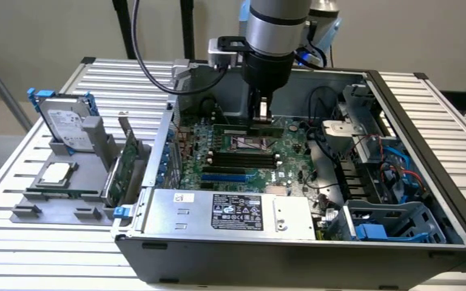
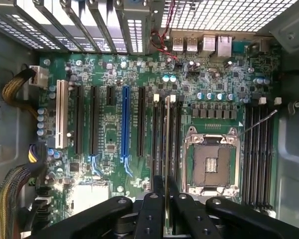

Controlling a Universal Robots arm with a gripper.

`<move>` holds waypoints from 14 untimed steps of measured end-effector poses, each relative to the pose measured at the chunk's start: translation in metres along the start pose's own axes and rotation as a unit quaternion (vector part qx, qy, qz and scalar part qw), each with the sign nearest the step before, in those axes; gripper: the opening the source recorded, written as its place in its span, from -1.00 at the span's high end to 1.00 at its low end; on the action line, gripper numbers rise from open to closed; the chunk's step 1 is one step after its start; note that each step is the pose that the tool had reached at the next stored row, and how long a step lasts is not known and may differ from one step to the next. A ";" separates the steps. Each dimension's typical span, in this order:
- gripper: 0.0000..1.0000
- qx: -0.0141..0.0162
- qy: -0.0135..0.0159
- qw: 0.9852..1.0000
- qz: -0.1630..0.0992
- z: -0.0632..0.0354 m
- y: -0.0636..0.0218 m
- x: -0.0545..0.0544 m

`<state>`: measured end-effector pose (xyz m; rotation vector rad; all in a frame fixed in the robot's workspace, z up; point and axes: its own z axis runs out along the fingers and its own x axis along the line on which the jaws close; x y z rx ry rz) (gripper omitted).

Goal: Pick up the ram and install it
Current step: 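Insert the ram into the slot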

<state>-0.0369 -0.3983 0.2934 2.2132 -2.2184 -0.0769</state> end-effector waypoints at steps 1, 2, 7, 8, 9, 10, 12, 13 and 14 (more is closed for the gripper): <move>1.00 0.000 0.000 1.000 0.001 0.0019 0.0006 0.000; 1.00 0.000 0.000 1.000 0.001 0.0037 0.0009 0.000; 1.00 0.000 0.001 1.000 0.001 0.0128 0.0006 0.000; 1.00 0.000 0.002 1.000 0.001 0.0145 0.0005 0.000; 1.00 0.000 0.002 1.000 0.001 0.0165 0.0004 0.001; 1.00 0.001 0.002 1.000 0.001 0.0183 0.0004 0.001; 1.00 0.001 0.002 1.000 0.001 0.0219 0.0002 0.001; 1.00 0.001 0.003 1.000 0.001 0.0237 0.0001 0.001; 1.00 0.001 0.003 1.000 0.001 0.0255 0.0000 0.001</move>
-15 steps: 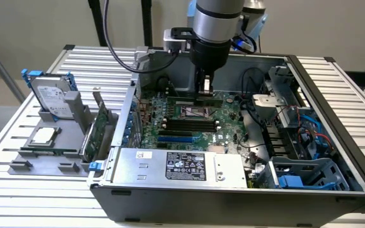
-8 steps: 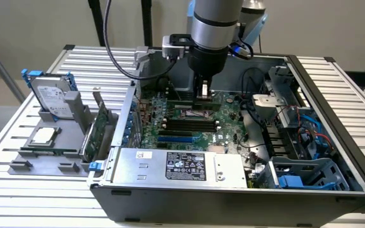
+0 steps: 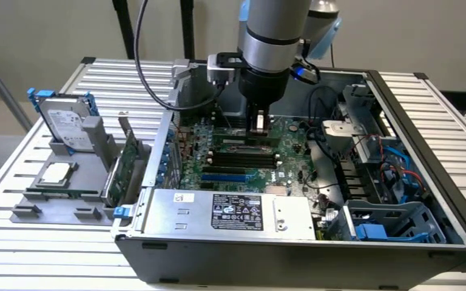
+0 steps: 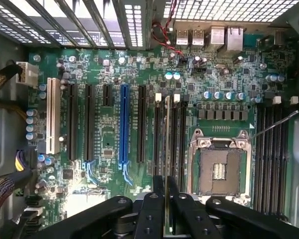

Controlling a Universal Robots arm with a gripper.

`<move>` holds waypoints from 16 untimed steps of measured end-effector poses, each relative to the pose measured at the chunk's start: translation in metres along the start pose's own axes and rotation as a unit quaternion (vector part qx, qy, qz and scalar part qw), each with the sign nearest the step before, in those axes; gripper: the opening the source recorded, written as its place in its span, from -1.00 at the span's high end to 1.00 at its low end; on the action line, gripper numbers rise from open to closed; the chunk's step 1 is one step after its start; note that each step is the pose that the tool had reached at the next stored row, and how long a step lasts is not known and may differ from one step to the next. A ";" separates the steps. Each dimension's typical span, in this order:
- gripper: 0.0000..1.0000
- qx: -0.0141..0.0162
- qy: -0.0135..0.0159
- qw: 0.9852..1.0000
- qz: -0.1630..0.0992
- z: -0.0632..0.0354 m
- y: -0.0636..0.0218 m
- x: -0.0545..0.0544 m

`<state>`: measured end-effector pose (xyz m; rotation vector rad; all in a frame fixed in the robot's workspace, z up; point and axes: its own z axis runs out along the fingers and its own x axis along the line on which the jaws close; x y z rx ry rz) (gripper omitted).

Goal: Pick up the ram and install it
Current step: 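Insert the ram into the slot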

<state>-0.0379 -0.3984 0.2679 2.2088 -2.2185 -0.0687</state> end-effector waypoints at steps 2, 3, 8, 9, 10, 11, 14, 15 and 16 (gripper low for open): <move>1.00 0.000 0.001 1.000 0.000 0.0036 -0.0003 0.000; 1.00 0.000 0.002 1.000 0.000 0.0053 -0.0005 0.000; 1.00 0.001 0.008 1.000 0.000 0.0123 -0.0019 0.000; 1.00 0.001 0.009 1.000 0.000 0.0136 -0.0022 0.000; 1.00 0.001 0.010 1.000 0.001 0.0151 -0.0025 0.000; 1.00 0.001 0.012 1.000 0.001 0.0165 -0.0028 0.000; 1.00 0.001 0.015 1.000 0.001 0.0207 -0.0032 0.000; 1.00 0.001 0.016 1.000 0.001 0.0223 -0.0033 0.001; 1.00 0.001 0.017 1.000 0.001 0.0240 -0.0033 0.001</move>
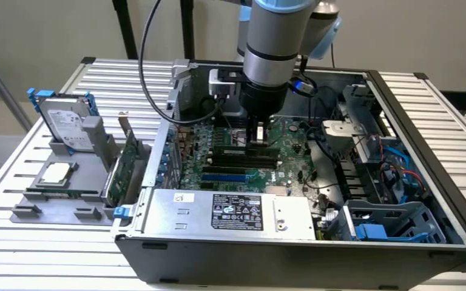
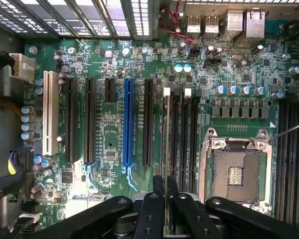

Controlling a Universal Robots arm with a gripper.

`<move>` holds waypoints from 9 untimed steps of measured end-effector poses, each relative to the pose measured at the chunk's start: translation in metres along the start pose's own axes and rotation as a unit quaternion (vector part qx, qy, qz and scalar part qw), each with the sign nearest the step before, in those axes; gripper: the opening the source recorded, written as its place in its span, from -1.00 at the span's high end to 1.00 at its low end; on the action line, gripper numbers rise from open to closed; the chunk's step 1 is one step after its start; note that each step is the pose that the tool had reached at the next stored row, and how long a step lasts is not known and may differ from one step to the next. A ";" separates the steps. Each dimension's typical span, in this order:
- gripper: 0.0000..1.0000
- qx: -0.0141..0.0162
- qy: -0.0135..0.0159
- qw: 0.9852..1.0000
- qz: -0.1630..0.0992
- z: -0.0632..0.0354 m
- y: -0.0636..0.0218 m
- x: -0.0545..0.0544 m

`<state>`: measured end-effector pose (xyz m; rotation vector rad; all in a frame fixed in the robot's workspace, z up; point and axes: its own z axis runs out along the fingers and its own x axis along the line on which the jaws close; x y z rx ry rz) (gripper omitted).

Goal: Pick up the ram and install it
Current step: 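Insert the ram into the slot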

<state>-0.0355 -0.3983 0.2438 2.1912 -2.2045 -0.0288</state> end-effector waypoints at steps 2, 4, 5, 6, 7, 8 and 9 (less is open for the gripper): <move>1.00 0.000 0.000 1.000 0.000 0.0022 0.0000 0.000; 1.00 0.000 0.000 1.000 0.000 0.0039 -0.0001 0.000; 1.00 0.000 0.000 1.000 0.000 0.0046 -0.0001 0.000; 1.00 0.000 0.000 1.000 0.000 0.0055 -0.0001 0.000; 1.00 0.000 0.000 1.000 0.000 0.0064 -0.0001 0.000; 1.00 0.000 0.000 1.000 0.000 0.0073 -0.0001 0.000; 1.00 0.000 0.000 1.000 0.000 0.0082 -0.0001 -0.001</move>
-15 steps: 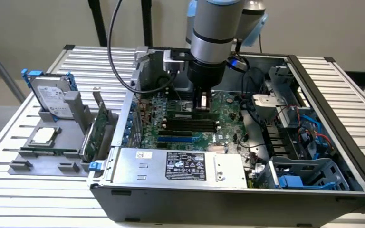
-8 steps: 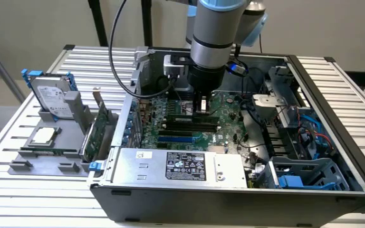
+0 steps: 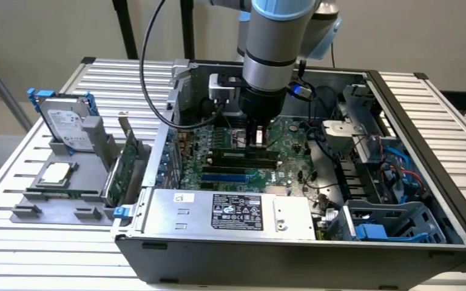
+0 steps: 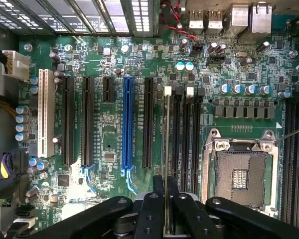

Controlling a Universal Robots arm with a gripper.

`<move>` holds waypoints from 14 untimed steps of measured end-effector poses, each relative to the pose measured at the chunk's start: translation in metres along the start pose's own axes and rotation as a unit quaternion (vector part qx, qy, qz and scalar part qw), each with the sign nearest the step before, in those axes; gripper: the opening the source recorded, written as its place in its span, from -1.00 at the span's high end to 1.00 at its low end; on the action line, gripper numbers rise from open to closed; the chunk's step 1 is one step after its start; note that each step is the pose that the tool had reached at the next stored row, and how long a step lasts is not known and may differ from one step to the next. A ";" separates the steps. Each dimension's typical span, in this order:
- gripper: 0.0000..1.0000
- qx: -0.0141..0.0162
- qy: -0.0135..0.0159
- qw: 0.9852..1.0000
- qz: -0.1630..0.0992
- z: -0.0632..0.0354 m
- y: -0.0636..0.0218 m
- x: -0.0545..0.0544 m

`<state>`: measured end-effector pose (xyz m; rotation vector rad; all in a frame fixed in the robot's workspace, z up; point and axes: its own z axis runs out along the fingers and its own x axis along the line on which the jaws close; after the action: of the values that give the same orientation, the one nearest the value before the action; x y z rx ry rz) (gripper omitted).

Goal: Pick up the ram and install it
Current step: 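Insert the ram into the slot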

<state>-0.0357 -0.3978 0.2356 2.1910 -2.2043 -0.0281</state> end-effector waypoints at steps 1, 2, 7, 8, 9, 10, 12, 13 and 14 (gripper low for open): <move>1.00 0.000 0.000 1.000 0.000 0.0008 0.0000 0.000; 1.00 0.000 0.000 1.000 0.000 0.0016 0.0000 0.000; 1.00 0.000 0.000 1.000 0.000 0.0051 0.0000 -0.001; 1.00 0.000 0.000 1.000 0.000 0.0057 -0.0001 -0.002; 1.00 0.000 0.000 1.000 0.000 0.0063 -0.0001 -0.002; 1.00 0.000 0.000 1.000 0.000 0.0068 -0.0001 -0.002; 1.00 0.000 0.000 1.000 0.000 0.0078 -0.0001 -0.002; 1.00 0.000 0.000 1.000 0.000 0.0082 -0.0001 -0.002; 1.00 0.000 0.000 1.000 0.000 0.0087 -0.0001 -0.002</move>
<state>-0.0359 -0.3960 0.2269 2.1909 -2.2041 -0.0280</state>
